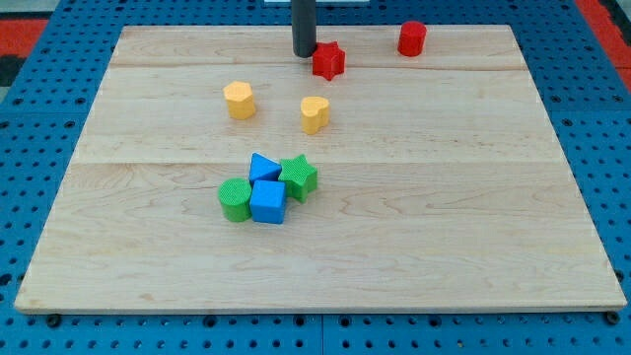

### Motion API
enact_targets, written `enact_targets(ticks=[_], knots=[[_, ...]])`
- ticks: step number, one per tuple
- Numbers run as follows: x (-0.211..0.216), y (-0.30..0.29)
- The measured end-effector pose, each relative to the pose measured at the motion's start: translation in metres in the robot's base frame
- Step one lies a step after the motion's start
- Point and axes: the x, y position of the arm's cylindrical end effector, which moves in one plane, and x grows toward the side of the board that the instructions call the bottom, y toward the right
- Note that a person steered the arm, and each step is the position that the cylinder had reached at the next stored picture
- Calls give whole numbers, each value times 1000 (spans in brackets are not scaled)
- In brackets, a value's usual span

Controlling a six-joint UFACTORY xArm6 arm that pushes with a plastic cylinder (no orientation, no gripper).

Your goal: Move the red star top right diagonally to the yellow heart

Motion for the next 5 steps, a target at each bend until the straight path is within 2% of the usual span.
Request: enact_targets(ticks=[2,5], knots=[[4,32],[61,34]])
